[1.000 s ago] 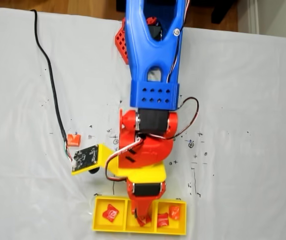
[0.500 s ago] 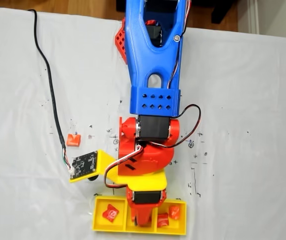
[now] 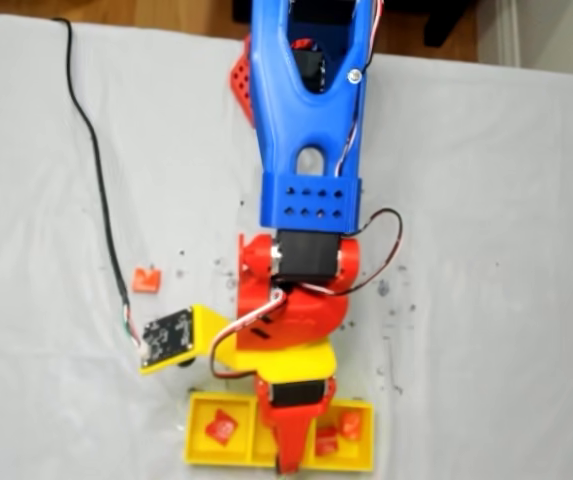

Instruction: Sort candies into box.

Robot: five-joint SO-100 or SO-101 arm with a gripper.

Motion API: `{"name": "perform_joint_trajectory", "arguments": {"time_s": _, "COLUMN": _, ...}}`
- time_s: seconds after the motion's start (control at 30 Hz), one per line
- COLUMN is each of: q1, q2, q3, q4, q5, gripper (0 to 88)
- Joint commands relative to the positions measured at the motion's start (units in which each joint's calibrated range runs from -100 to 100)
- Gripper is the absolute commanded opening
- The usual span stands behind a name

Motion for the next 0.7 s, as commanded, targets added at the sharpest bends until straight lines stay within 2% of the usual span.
{"name": "perform_joint_trajectory", "arguments": {"time_s": 0.0, "q1": -0.4, "q2": -5.4, "q3": -4.0, "q4": 0.5, "q5": 0.8, "gripper": 14.8}}
{"name": "perform_joint_trajectory", "arguments": {"time_s": 0.07, "q1": -0.2, "q2": -5.9, "q3": -4.6, "q4": 1.5, "q5": 0.9, "gripper": 8.0}}
{"name": "perform_joint_trajectory", "arguments": {"time_s": 0.1, "q1": 0.2, "q2": -6.4, "q3": -5.7, "q4": 2.9, "q5": 0.9, "gripper": 0.6}}
{"name": "perform_joint_trajectory", "arguments": {"time_s": 0.33, "q1": 2.3, "q2": -9.6, "q3": -7.8, "q4": 9.5, "q5": 1.7, "gripper": 0.2}}
{"name": "perform_joint_trajectory", "arguments": {"time_s": 0.53, "q1": 5.5, "q2": -11.4, "q3": -11.6, "q4": 21.8, "q5": 6.2, "gripper": 0.2}}
{"name": "perform_joint_trajectory", "arguments": {"time_s": 0.67, "q1": 9.6, "q2": -11.3, "q3": -13.6, "q4": 26.0, "q5": 9.0, "gripper": 0.2}}
